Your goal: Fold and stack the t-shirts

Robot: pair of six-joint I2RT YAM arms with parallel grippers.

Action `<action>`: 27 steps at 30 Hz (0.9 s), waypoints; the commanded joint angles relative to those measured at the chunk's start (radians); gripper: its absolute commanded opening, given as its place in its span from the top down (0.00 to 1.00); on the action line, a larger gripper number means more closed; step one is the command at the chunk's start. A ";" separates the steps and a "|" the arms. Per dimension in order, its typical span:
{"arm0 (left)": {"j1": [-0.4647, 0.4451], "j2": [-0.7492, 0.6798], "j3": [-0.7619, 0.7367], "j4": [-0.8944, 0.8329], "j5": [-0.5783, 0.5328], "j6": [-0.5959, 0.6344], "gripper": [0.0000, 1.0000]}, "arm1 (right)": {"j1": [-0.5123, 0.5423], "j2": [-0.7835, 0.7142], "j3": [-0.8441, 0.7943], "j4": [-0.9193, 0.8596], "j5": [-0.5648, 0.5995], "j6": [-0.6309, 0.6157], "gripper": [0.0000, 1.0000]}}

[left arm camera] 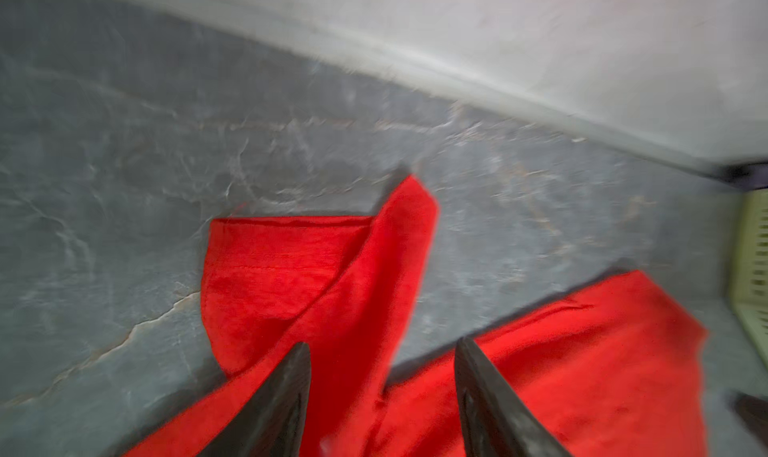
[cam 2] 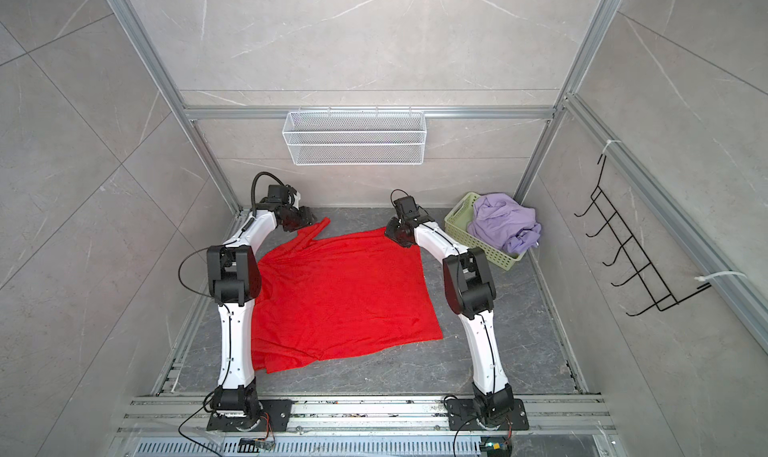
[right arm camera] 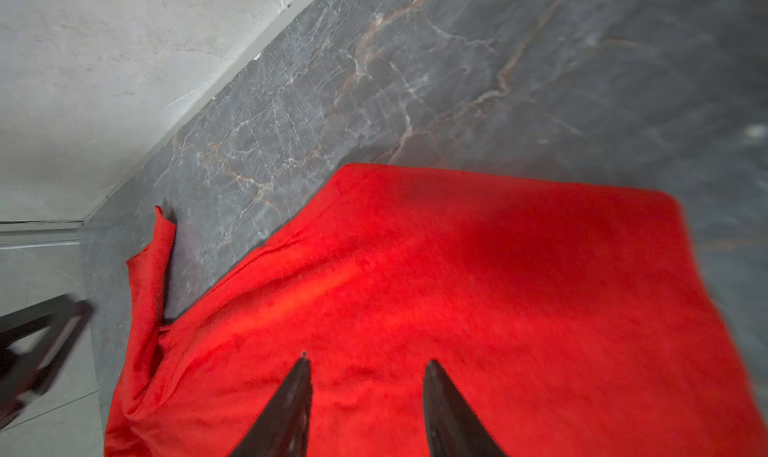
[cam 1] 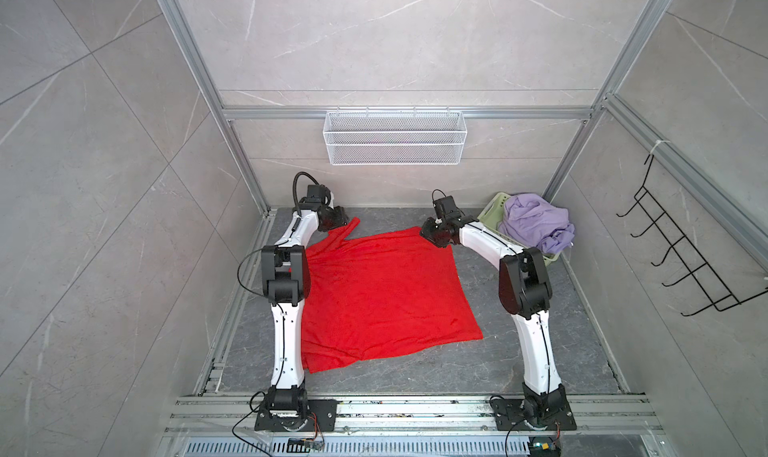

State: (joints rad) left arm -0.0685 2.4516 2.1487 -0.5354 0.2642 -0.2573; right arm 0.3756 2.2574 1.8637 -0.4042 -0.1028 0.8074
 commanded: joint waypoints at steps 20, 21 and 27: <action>-0.113 -0.008 0.086 -0.048 -0.205 0.039 1.00 | -0.001 -0.126 -0.118 0.003 0.065 -0.036 0.53; -0.112 -0.028 0.083 -0.043 -0.204 0.044 1.00 | -0.001 -0.120 -0.118 0.007 0.062 -0.032 0.53; -0.097 -0.213 -0.008 0.025 -0.210 0.064 1.00 | -0.001 -0.085 -0.106 0.043 0.039 -0.007 0.54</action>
State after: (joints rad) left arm -0.1772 2.4226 2.1597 -0.5709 0.0597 -0.2230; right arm 0.3756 2.1380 1.7420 -0.3820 -0.0521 0.7895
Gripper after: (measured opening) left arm 0.051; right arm 0.464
